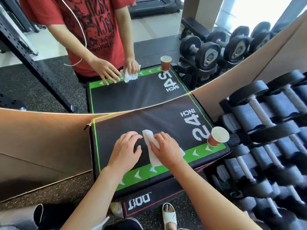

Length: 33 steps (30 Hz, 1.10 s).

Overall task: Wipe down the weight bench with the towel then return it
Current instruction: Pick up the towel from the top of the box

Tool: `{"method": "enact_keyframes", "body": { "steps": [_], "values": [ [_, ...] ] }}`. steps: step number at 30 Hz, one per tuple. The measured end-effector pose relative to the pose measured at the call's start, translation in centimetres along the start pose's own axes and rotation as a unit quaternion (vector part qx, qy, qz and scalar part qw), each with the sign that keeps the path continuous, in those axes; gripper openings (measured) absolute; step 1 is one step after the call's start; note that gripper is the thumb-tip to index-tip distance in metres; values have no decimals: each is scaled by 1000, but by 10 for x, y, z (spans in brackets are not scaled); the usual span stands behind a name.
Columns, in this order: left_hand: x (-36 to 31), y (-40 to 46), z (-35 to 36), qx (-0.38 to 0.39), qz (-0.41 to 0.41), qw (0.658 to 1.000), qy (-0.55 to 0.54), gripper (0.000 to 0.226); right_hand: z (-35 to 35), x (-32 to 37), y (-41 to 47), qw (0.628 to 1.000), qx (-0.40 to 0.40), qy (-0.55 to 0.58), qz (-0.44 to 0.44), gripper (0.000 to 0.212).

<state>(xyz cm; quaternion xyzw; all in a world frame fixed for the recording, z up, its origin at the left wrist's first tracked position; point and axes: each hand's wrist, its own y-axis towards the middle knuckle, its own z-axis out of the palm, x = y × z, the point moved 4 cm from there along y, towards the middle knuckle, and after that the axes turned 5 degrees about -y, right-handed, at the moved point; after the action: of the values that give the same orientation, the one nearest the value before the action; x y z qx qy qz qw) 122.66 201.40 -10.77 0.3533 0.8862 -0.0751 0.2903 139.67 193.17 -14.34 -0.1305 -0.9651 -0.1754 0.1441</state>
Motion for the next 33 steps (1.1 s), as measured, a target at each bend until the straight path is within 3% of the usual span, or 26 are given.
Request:
{"method": "enact_keyframes", "body": {
  "steps": [12, 17, 33],
  "values": [
    [-8, -21, -17, 105, 173, 978, -41, 40, -52, 45, -90, 971, -106, -47, 211, 22],
    [-34, -49, -7, 155, 232, 959, -47, 43, -74, 66, -153, 948, -100, -68, 296, 31],
    [-116, -174, 46, 255, 345, 902, -54, 43, -108, 95, -346, 881, -160, -103, 434, 23]
  ]
}}
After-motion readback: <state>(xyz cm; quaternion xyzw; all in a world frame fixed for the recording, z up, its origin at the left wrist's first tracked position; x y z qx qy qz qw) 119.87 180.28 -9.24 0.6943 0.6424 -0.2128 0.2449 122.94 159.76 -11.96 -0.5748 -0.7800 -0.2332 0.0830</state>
